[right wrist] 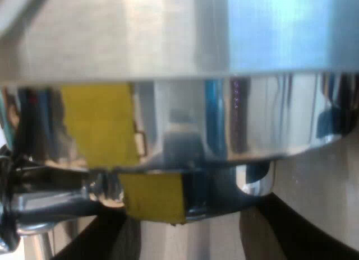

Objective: Put the handle in the coffee machine

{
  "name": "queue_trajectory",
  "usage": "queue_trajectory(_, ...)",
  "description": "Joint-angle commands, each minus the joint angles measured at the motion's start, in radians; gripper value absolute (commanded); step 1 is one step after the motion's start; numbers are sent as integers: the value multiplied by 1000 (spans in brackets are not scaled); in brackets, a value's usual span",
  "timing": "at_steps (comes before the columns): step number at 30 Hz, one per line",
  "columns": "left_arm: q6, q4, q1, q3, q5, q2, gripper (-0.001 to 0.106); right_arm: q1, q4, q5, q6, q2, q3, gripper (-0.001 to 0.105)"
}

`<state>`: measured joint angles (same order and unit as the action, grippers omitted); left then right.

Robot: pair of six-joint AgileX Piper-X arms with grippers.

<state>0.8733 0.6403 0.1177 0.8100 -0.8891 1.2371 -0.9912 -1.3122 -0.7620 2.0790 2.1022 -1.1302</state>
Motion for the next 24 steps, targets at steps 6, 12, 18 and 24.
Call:
queue_trajectory(6, 20, -70, -3, 38, -133, -35, 5, -1, -44, 11, 0, -39, -19, 43)
queue_trajectory(12, 20, -70, -3, 38, -133, -35, 64, -1, -44, 11, 0, -42, -19, 43)
queue_trajectory(18, 20, -61, -3, 38, -133, -35, 77, -1, -44, 11, 0, -42, -19, 43)
queue_trajectory(24, 20, -55, -3, 38, -126, -35, 77, -1, -44, 11, 0, -42, -19, 43)
